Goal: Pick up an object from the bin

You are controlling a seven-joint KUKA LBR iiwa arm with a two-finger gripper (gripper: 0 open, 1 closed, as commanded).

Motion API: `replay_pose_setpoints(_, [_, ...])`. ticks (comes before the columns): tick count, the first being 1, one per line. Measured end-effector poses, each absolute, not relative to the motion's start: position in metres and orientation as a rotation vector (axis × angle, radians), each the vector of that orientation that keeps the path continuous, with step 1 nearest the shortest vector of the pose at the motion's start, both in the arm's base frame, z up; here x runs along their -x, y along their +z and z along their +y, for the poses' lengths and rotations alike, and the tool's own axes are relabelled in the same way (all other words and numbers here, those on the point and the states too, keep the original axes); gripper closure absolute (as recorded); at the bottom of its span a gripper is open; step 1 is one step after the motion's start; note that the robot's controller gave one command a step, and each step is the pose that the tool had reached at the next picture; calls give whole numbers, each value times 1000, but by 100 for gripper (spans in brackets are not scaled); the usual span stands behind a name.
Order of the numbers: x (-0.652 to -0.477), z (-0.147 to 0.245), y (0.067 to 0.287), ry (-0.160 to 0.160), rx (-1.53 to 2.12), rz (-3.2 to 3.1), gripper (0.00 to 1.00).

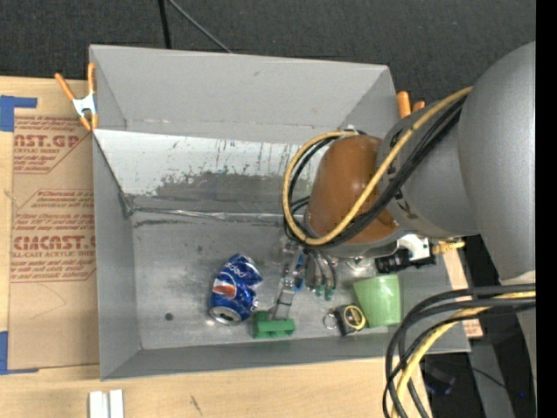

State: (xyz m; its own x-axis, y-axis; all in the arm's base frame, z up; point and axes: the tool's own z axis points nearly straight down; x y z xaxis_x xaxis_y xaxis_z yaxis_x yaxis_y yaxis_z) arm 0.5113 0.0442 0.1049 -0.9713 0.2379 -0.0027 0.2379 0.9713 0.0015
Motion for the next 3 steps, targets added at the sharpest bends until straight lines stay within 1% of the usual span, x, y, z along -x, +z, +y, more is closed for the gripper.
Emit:
replay_pose_setpoints(1, [-494,46,69,0,-388,3129,0])
replay_pose_setpoints(2, [-528,45,71,3,-378,3116,0])
replay_pose_setpoints(3, [-498,41,72,4,-144,3128,0])
